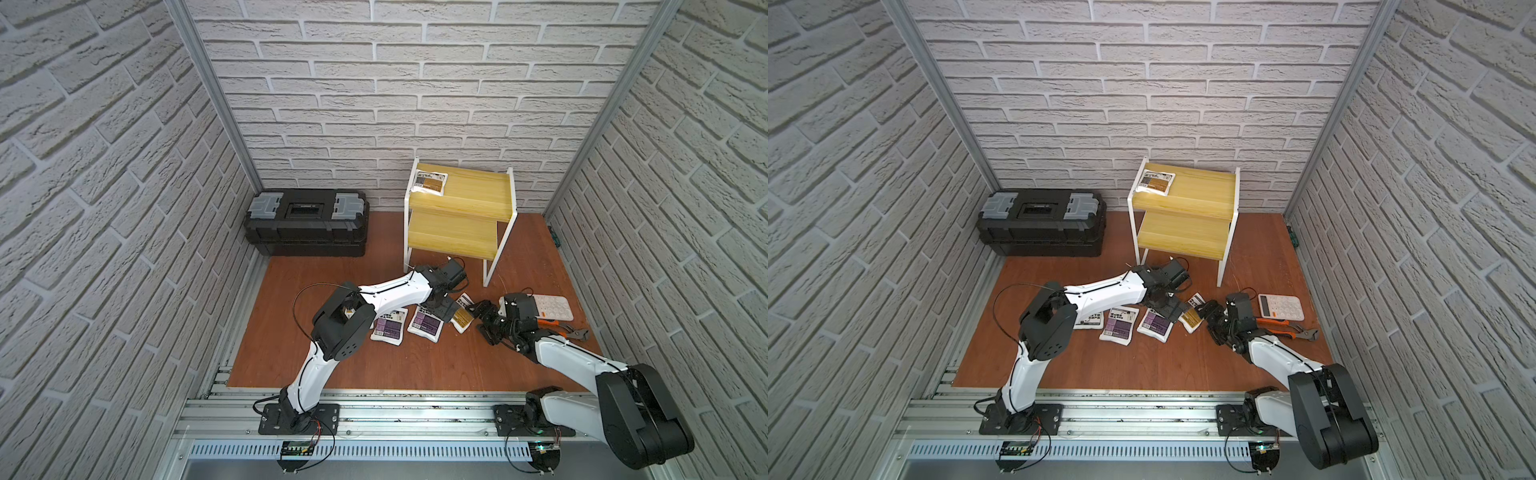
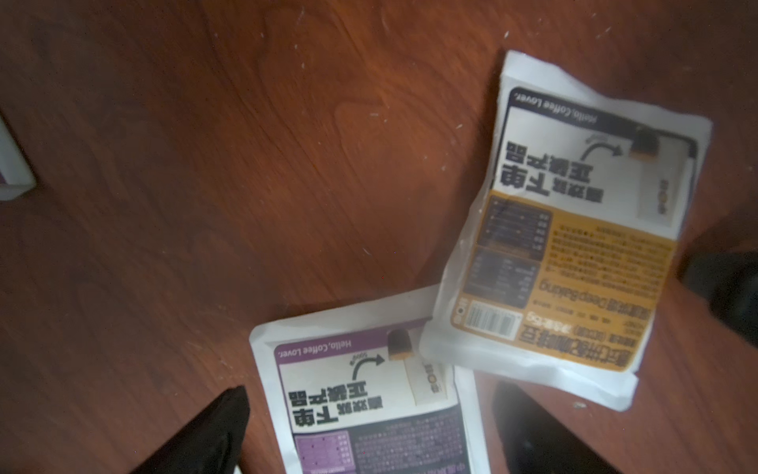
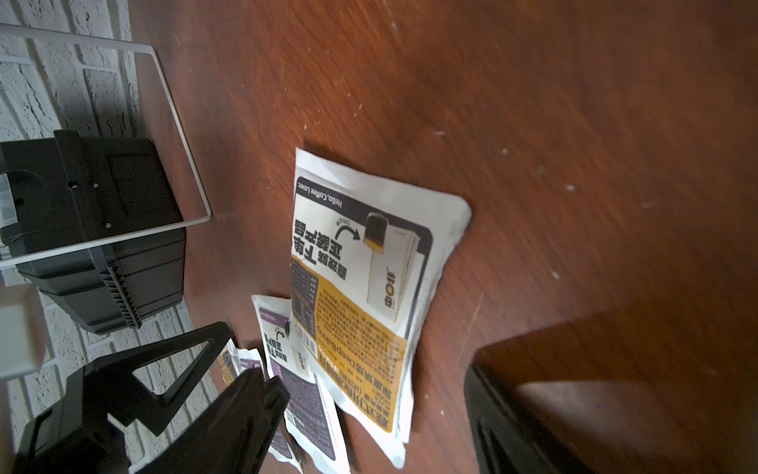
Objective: Place the bagged coffee beans on the shelf by color
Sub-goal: Pick up the bagged coffee beans at the center of the board.
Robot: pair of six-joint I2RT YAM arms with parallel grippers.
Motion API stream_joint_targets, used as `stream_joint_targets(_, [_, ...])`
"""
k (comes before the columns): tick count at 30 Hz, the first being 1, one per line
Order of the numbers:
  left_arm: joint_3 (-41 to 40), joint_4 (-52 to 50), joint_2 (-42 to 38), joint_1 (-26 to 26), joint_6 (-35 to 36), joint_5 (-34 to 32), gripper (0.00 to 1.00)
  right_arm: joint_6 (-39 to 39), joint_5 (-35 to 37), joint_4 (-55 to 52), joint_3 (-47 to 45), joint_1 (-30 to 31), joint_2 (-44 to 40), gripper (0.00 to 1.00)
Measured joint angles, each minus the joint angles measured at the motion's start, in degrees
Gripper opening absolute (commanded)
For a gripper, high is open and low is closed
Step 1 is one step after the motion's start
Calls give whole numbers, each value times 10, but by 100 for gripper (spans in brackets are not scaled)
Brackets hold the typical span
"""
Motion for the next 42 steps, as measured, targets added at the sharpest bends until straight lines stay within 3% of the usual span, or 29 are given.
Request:
stream_joint_targets(16, [32,-19,43,4,-11,24,99,11,-10,42,0,17,28,79])
stream_joint_targets(24, [33,-20,49,12,-13,40,98,17,-20,87,2,21,66,71])
stream_joint_targets(33, [32,-19,49,14,-13,47,99,21,-11,79,2,21,78,39])
stream_joint_targets(40, [16,-6,41,15,-13,49,98,14,-4,42,0,22,74,2])
stream_joint_targets(42, [9,-2,37,15,-13,50,98,11,-3,33,1,23,67,2])
